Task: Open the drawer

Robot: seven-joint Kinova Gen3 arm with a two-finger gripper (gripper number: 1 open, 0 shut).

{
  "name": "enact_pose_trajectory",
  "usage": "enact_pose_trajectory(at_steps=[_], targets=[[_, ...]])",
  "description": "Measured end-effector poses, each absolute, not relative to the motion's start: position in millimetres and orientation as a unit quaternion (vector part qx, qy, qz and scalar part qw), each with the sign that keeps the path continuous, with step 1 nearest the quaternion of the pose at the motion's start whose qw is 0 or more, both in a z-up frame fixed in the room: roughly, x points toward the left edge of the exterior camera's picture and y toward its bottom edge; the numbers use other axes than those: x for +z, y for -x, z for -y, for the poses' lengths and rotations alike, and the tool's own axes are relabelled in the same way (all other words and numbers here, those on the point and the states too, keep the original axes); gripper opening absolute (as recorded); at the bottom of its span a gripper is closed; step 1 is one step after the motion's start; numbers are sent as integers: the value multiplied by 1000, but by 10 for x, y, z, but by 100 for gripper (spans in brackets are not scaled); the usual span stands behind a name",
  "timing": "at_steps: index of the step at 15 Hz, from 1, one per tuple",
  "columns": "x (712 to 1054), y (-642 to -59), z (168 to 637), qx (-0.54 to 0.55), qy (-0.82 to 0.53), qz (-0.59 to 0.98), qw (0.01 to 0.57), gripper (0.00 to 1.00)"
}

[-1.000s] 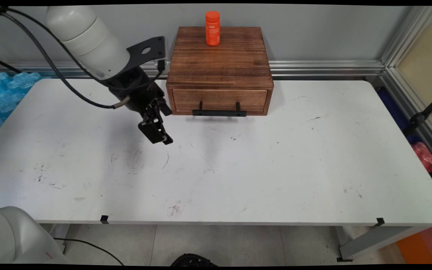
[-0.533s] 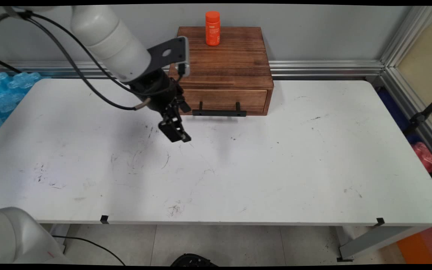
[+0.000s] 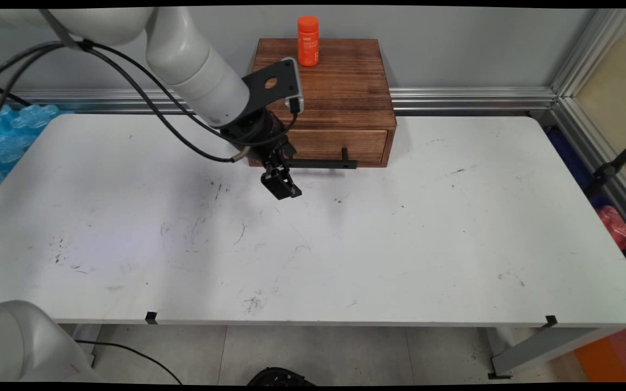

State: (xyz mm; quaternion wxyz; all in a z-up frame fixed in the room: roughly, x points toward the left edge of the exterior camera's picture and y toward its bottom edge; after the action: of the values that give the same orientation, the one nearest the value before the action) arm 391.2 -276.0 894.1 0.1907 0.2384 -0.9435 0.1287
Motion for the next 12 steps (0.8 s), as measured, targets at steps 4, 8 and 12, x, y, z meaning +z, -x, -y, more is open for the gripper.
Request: enact_pose_trajectory(at_steps=[4,8,12], targets=[[8802,-3891,2832,141,-244,941,187,100],[8631,-3882,2888,150,-246,940,182,100],[8514,-3845,2972,158,-245,939,181,100]])
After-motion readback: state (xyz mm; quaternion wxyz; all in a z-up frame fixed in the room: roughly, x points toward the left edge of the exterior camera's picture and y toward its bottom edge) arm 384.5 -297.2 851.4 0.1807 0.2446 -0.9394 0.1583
